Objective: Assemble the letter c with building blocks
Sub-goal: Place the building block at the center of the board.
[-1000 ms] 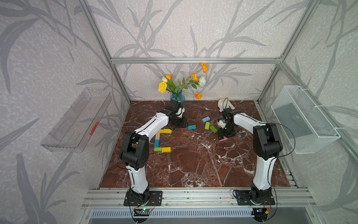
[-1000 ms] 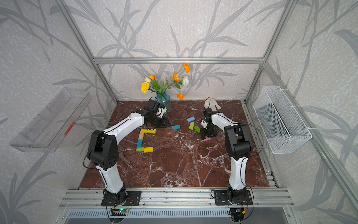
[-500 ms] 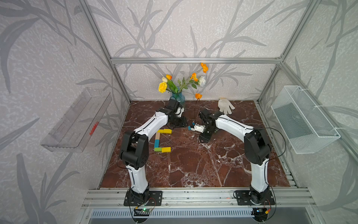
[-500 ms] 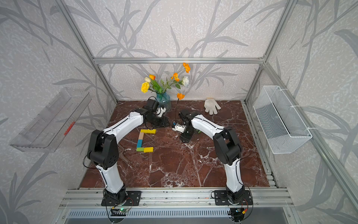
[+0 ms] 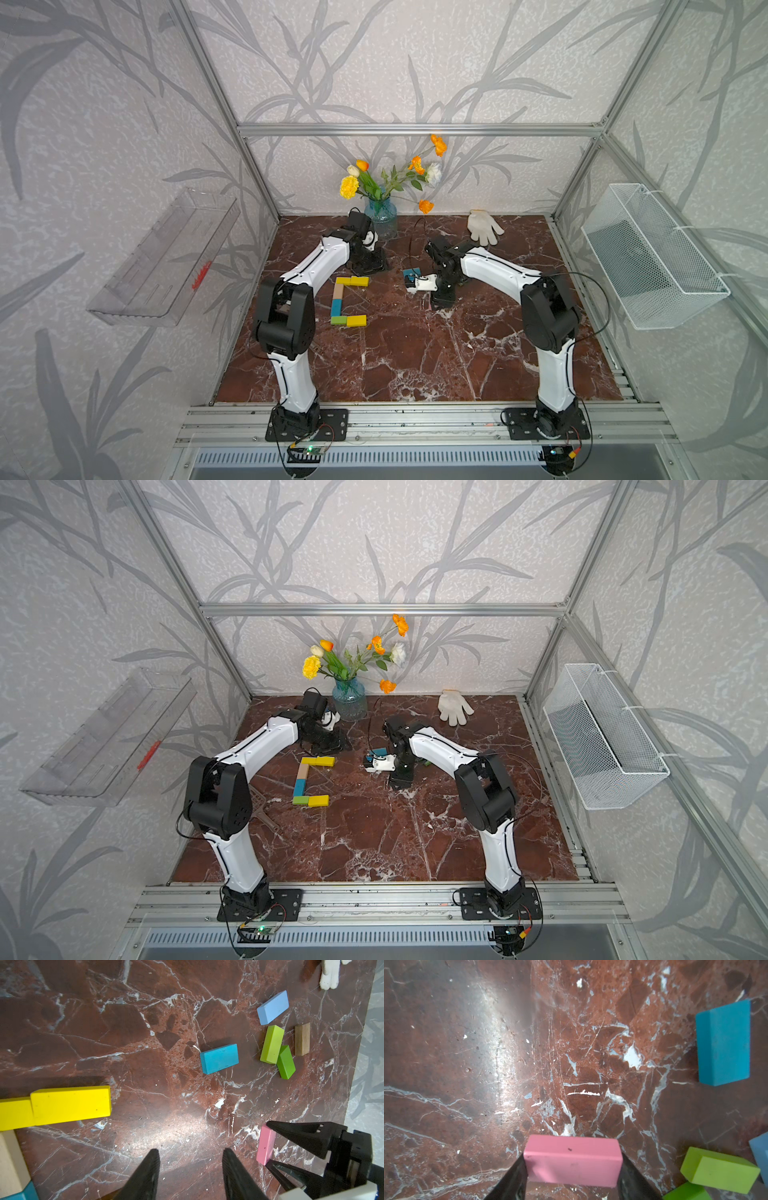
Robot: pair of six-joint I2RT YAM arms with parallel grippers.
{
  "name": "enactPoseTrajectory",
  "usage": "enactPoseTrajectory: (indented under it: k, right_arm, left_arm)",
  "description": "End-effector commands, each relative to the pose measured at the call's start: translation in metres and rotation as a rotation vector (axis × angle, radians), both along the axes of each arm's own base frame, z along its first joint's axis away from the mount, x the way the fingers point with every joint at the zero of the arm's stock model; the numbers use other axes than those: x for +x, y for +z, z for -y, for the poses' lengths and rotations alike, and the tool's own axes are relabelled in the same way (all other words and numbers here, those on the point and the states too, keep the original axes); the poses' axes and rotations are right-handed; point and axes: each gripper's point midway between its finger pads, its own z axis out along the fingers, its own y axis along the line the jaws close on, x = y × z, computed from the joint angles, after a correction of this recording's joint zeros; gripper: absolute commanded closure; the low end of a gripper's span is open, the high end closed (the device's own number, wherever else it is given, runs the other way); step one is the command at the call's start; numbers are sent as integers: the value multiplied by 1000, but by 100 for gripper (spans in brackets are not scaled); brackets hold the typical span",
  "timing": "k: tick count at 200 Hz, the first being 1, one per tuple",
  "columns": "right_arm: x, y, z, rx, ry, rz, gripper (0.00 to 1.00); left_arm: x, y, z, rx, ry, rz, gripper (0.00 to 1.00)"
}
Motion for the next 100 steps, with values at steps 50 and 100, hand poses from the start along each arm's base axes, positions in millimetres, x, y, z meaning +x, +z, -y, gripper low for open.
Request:
enactPoseTrajectory:
  k: [50,100]
  right_arm:
    - [0,-24,-3,-82,115,41,51]
    - [4,-27,-3,-102,122,81,33]
  left_arm:
    - [-2,-7,-4,3,14,-37,50]
    - [-2,-7,-4,-2,14,-38,50]
